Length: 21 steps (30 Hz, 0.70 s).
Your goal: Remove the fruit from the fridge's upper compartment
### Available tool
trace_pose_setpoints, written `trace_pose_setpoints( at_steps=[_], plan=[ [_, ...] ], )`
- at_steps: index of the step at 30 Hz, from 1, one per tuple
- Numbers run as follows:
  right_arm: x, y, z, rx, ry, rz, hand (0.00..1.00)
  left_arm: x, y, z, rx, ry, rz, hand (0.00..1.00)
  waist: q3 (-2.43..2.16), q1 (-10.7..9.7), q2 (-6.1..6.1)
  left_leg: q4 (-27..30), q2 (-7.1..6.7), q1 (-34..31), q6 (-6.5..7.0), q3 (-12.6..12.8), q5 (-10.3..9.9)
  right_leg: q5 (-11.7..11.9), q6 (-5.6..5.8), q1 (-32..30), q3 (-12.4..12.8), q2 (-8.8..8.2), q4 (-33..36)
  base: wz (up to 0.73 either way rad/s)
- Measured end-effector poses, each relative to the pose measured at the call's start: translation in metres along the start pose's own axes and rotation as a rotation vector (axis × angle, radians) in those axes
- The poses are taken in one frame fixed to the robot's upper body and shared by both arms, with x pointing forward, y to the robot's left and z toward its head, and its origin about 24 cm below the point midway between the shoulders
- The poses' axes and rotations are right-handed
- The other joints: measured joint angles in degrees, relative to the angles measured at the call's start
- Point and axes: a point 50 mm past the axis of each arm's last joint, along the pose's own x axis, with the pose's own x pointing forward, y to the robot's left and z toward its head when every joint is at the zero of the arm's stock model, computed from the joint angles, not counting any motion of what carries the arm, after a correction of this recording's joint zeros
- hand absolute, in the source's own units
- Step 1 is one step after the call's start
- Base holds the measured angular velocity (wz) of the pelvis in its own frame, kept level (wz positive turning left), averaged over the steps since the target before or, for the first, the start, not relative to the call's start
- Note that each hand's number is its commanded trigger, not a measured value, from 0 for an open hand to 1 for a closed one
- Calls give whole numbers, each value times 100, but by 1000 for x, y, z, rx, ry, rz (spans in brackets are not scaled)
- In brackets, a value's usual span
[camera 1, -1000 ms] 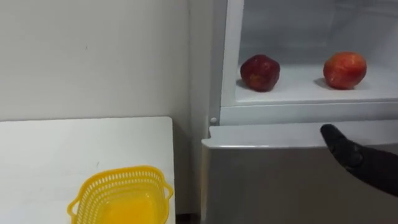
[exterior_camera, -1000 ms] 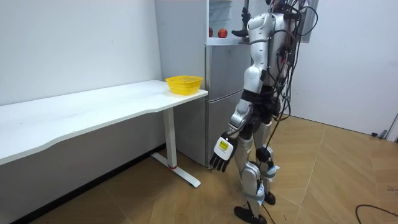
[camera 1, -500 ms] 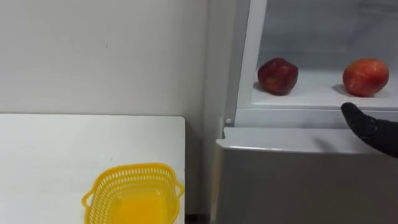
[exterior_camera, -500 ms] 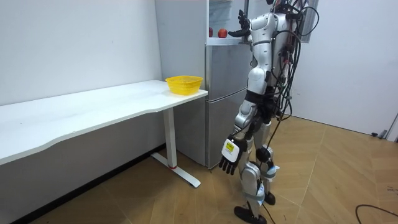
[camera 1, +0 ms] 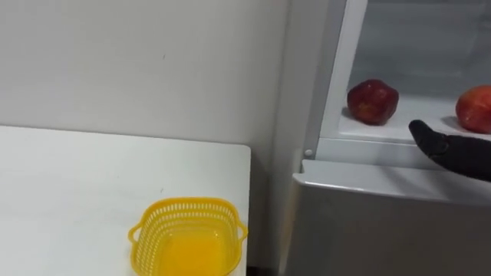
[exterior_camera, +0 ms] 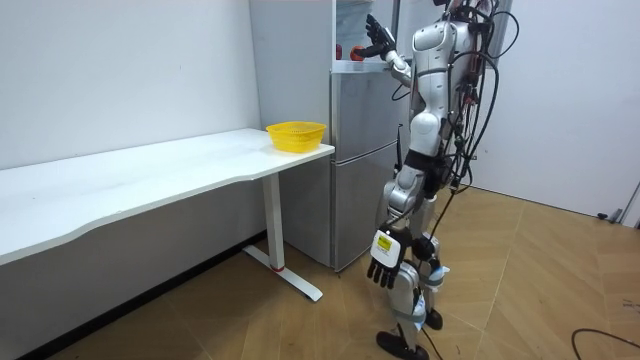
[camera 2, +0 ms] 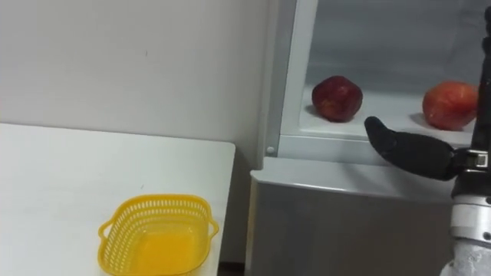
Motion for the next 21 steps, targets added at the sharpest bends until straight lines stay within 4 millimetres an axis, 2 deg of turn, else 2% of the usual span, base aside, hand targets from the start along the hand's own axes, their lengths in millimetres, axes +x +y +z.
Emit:
trace_pose_setpoints(
  at_steps=[2, 4, 8, 12, 17, 21],
  plan=[
    [0, 1, -1, 1, 4, 11, 0, 0, 0, 1, 0, -4, -9, 0, 19, 36, -34, 9, -1, 0, 0, -5, 0, -1, -1, 17, -6, -3, -5, 0],
    [6, 4, 1, 5, -3, 20, 0, 0, -1, 0, 0, -1, -18, 0, 20, 36, -35, 19, -11, -4, 0, -5, 0, -2, -2, 14, 0, -10, -8, 0],
    [18, 8, 4, 15, -21, 34, 0, 0, -1, 2, 0, -5, -20, 0, 9, 36, -44, 33, -21, 2, 1, -14, 0, -2, -2, 37, -1, -16, -12, 0],
    [21, 11, 6, 10, -34, 55, 0, 0, -1, 1, 0, -3, -29, 0, 1, 49, -47, 35, -20, 17, 1, -21, 1, -2, -2, 68, -13, -16, -8, 0],
    [20, 11, -9, -28, 31, 82, 0, 0, -1, 1, 20, -1, -43, 0, -28, 61, -72, 44, -27, 0, 3, -73, 2, -2, -1, 88, -85, -34, 13, 4],
    [22, 16, -18, -31, 80, 102, 0, 0, -1, 1, 18, 5, -55, 0, -27, 69, -67, 45, -36, 6, 5, -75, 3, -1, -1, 95, -84, -41, 15, 0]
  ],
)
